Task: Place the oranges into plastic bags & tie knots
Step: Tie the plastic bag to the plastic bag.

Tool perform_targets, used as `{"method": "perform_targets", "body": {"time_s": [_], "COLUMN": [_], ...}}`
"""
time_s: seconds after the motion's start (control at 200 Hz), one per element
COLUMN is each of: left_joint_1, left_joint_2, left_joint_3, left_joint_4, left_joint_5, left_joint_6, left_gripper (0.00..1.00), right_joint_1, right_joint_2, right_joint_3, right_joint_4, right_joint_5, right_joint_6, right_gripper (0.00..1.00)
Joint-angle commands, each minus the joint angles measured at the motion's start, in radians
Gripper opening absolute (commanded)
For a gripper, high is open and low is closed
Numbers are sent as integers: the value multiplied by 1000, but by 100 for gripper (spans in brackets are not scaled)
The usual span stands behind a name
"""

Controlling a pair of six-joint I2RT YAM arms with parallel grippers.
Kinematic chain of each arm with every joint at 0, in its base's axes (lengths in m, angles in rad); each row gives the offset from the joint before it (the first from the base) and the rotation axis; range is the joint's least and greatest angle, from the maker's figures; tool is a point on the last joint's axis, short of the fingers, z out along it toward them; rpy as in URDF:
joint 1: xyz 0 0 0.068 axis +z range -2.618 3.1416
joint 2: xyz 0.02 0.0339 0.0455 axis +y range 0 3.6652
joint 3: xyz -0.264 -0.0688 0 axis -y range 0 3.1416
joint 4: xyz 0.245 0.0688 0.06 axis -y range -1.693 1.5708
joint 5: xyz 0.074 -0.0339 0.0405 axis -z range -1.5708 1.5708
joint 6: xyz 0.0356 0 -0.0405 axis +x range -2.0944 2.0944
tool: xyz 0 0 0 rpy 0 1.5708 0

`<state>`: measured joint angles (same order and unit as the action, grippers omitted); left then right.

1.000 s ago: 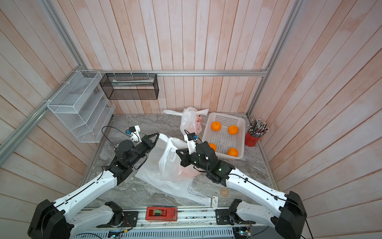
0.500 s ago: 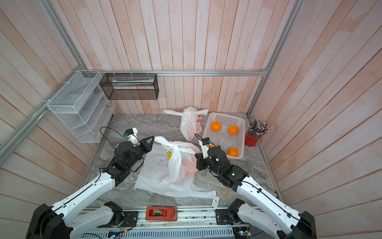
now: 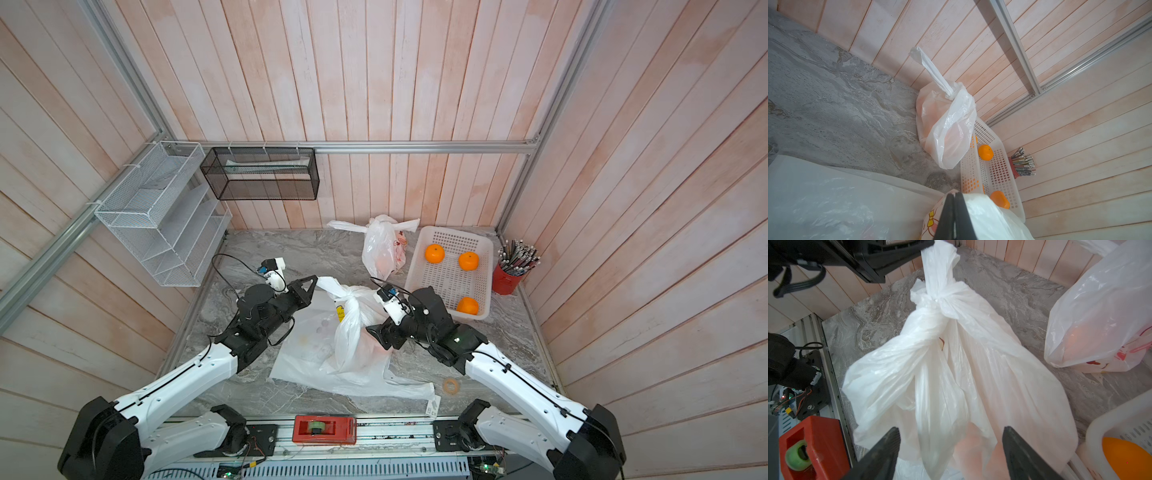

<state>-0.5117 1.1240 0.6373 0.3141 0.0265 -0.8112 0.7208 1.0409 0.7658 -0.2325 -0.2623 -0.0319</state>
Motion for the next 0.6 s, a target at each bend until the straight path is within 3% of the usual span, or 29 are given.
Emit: {"method": "perform_targets", "body": {"time_s": [0.0,0.12,0.175,0.215,0.29,0.33,0.595], "left_joint_1": [-4,-4,-4,-4,3,13,94], "left_joint_2": [5,8,8,5,-5,-14,-38], "left_joint_3": [29,33,34,36,44,51,82], "left_joint_4": [21,14,13,7,-18,-34,-110], "left_joint_5": [7,5,1,-7,-24,-36,-88], "left_joint_6": [16,19,25,31,44,49,87], "left_gripper": [0,0,0,0,0,0,0], "right_joint_1": [-4,-4,-3,-4,-6,-7,-84], "right_joint_2": [33,84,100,109,110,99,-7], "right_joint_3": [9,24,30,40,64,70,44], "right_joint_4": [43,94,107,101,56,31,-70], "right_joint_5": [-17,-71,-69,-65,-14,14,198], "right_joint_6": [-53,-46,-41,-46,-51,-53,5], "right_gripper": [79,76,67,55,14,0,0]}}
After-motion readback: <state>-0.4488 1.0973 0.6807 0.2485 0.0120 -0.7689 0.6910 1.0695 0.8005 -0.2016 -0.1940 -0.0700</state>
